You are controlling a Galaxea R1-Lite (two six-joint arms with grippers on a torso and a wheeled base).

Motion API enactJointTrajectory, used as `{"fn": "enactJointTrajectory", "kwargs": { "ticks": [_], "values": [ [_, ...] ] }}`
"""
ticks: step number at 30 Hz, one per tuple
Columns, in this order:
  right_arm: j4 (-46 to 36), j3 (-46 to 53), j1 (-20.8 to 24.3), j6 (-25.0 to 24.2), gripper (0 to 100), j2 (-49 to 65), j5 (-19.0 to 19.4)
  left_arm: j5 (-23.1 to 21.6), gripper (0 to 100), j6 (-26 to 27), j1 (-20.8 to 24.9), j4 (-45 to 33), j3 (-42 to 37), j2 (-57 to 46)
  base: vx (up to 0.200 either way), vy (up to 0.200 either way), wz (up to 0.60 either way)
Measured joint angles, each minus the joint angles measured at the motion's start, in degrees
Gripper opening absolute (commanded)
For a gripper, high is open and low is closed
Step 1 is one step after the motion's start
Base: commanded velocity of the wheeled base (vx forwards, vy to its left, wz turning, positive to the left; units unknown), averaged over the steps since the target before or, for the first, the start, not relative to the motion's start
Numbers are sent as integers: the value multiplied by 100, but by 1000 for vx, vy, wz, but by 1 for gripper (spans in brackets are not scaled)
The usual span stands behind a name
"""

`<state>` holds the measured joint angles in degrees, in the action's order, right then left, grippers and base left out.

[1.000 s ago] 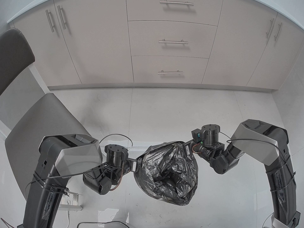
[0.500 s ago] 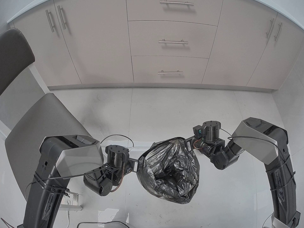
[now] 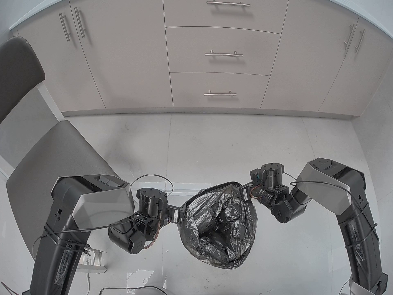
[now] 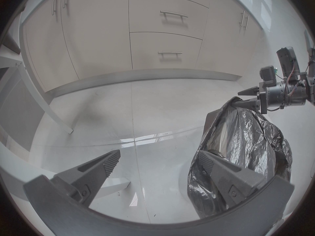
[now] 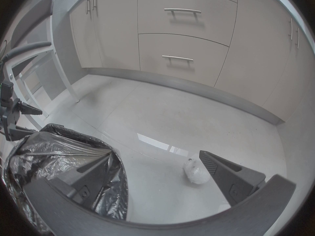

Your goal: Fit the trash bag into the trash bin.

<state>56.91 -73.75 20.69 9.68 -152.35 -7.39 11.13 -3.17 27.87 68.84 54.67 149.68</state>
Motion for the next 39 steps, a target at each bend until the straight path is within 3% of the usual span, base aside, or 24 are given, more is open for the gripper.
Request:
{"fn": "enactJointTrajectory", "kwargs": {
  "ticks": [13,26,39],
  "values": [
    [-15,306,-60,-9,100,130,52,0,100,5,10,183,-35,10,0,0,0],
    [22,1965,210,50,100,1449,987,2,100,2,7,273,-51,10,0,0,0],
    [-22,2083,293,217,100,1243,1051,0,100,2,7,277,-51,11,0,0,0]
  ]
}}
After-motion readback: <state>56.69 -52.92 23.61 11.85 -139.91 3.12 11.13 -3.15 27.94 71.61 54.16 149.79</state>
